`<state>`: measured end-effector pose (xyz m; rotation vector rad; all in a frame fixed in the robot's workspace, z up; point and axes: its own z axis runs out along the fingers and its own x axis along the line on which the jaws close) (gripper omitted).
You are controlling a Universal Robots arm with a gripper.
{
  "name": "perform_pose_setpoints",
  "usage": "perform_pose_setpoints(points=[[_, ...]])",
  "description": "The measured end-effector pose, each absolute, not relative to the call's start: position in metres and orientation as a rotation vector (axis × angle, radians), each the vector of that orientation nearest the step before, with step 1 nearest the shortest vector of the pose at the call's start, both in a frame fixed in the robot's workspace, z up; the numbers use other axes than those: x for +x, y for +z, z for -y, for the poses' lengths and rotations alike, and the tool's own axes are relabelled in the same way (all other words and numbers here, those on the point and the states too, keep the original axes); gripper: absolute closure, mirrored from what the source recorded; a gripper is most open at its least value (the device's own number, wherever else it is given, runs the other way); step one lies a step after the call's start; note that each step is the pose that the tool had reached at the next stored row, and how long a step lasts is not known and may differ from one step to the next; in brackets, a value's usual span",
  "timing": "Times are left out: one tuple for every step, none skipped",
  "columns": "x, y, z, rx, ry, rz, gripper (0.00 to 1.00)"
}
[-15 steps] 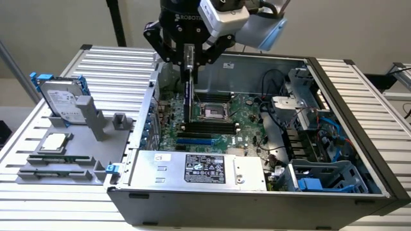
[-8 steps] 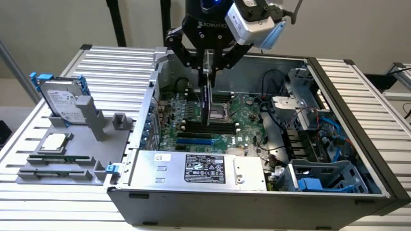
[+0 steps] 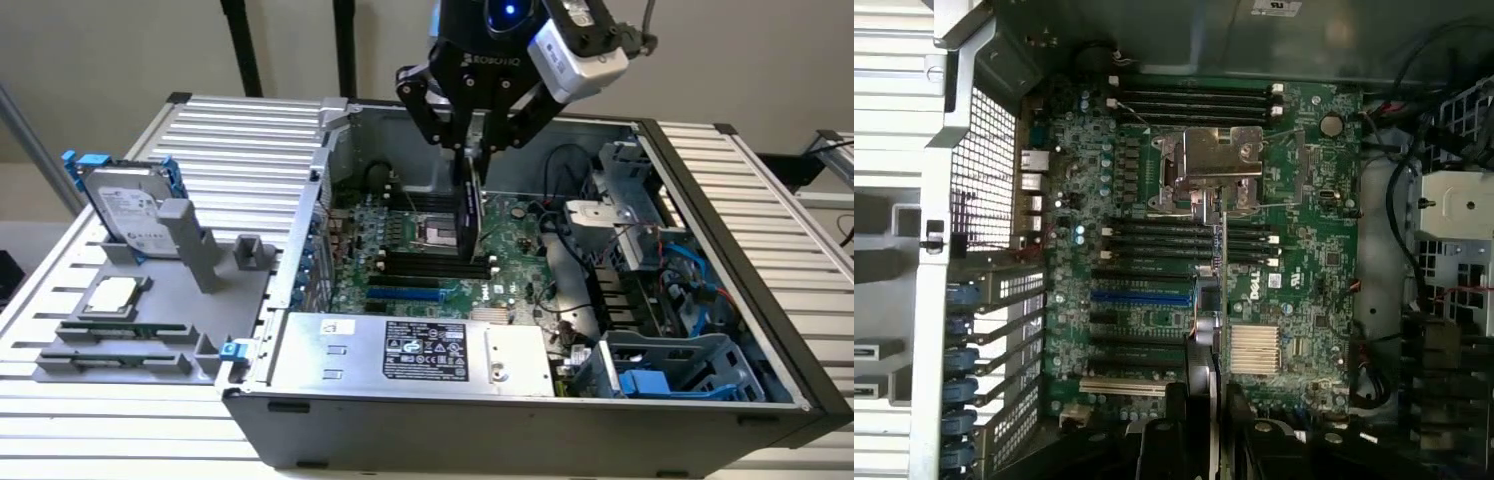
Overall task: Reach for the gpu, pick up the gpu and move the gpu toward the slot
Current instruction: 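Pick up the gpu and move the gpu toward the slot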
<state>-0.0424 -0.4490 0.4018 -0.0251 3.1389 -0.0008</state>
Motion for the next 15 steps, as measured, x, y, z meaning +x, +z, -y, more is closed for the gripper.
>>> perform_pose_setpoints(points=[[-0.038, 0.402, 0.449, -0.025, -0.001, -3.140, 0.74], [-0.033, 0.402, 0.449, -0.025, -0.001, -3.142, 0.74], [-0.029, 0.402, 0.449, -0.025, -0.001, -3.144, 0.74], [-0.025, 0.402, 0.449, -0.025, 0.000, -3.146, 0.74], [-0.024, 0.402, 0.449, -0.025, 0.001, -3.148, 0.74], [-0.023, 0.402, 0.449, -0.025, 0.002, -3.148, 0.74], [-0.023, 0.402, 0.449, -0.025, 0.002, -3.148, 0.74], [-0.023, 0.402, 0.449, -0.025, 0.002, -3.148, 0.74], [-0.023, 0.402, 0.449, -0.025, 0.002, -3.148, 0.74], [-0.023, 0.402, 0.449, -0.025, 0.002, -3.148, 0.74], [-0.023, 0.402, 0.449, -0.025, 0.002, -3.148, 0.74], [-0.023, 0.402, 0.449, -0.025, 0.002, -3.148, 0.74], [-0.023, 0.402, 0.449, -0.025, 0.002, -3.148, 0.74], [-0.023, 0.402, 0.449, -0.025, 0.002, -3.148, 0.74], [-0.023, 0.402, 0.449, -0.025, 0.002, -3.148, 0.74]])
